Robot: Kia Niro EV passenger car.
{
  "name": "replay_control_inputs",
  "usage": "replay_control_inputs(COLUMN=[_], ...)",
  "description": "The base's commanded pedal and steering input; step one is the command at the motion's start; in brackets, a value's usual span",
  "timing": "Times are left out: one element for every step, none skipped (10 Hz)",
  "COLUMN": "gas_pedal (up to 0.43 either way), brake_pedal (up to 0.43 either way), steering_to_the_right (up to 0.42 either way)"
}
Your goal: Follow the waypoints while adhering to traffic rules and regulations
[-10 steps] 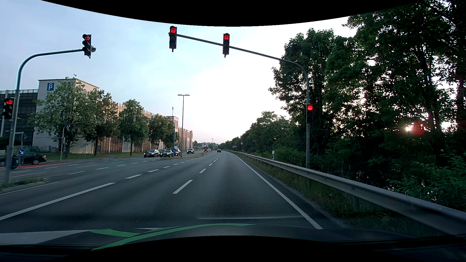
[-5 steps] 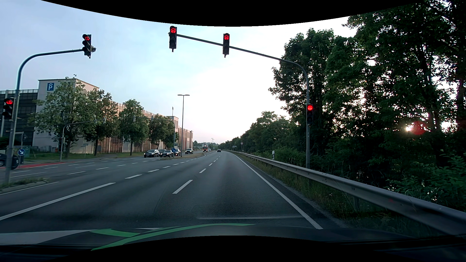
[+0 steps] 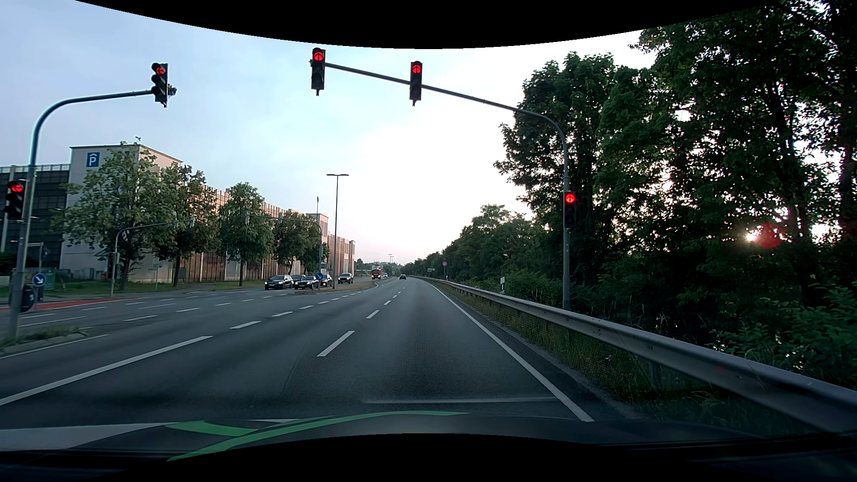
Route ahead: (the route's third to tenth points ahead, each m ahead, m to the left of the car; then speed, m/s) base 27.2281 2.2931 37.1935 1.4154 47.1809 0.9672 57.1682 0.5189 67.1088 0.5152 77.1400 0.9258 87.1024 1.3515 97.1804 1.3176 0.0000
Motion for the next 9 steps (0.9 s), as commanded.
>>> replay_control_inputs(gas_pedal=[0.0, 0.0, 0.0, 0.0, 0.0, 0.0, 0.0, 0.0, 0.0], brake_pedal=[0.25, 0.25, 0.25, 0.25, 0.25, 0.25, 0.25, 0.25, 0.25], steering_to_the_right=[0.003, 0.003, 0.003, 0.003, 0.003, 0.003, 0.003, 0.003, 0.003])
